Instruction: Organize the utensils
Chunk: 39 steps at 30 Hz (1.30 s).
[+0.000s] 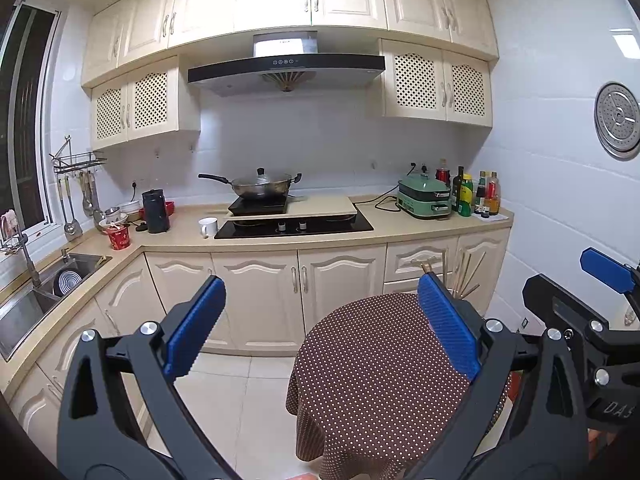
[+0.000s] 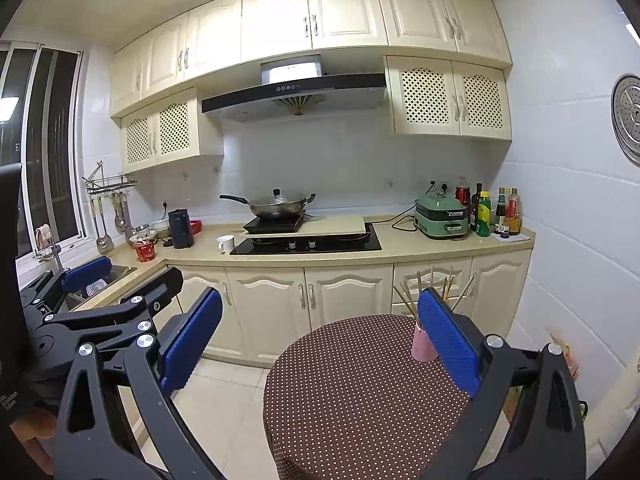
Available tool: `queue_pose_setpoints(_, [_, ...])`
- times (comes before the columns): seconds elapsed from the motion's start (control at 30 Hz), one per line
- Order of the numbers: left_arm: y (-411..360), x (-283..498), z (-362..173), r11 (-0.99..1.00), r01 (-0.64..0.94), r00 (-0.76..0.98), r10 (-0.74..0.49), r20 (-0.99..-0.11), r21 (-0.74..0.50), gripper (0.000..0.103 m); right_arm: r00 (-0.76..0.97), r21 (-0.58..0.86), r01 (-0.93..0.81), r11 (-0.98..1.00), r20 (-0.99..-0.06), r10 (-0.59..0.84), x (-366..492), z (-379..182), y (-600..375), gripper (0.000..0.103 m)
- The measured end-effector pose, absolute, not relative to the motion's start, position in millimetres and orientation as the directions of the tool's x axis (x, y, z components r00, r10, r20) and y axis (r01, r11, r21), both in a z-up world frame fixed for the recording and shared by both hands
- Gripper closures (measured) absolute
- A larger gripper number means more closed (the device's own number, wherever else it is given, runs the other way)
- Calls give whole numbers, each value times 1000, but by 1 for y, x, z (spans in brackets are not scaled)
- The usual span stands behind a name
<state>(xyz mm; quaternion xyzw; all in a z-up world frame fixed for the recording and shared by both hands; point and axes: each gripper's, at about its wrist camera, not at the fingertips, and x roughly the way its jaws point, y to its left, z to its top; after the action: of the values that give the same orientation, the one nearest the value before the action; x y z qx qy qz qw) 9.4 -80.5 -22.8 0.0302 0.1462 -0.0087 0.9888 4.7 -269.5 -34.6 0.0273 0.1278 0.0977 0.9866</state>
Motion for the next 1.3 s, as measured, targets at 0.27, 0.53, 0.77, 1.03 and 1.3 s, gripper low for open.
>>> queue_pose_setpoints(0.27, [-82,10,-22,998,24,957,-6,-289,60,8,948,79,-188,979,-245,202,3,-35,-269,8])
queue_pose_setpoints(0.53, [-81,9,-22,998,23,958,-4,-288,61,8,948,80,-188,979,-247,202,2,-34,-269,8])
queue_pose_setpoints(0.77, [-79,9,-21,998,19,958,0,-288,63,8,947,75,-189,979,-249,201,1,-32,-268,8])
queue_pose_setpoints(1.03, [-81,9,-21,998,15,959,5,-284,67,8,947,77,-189,979,-249,202,2,-32,-268,8])
queue_pose_setpoints(1.3, [-82,9,-21,998,16,959,4,-283,68,8,947,79,-191,978,-249,205,1,-32,-268,8])
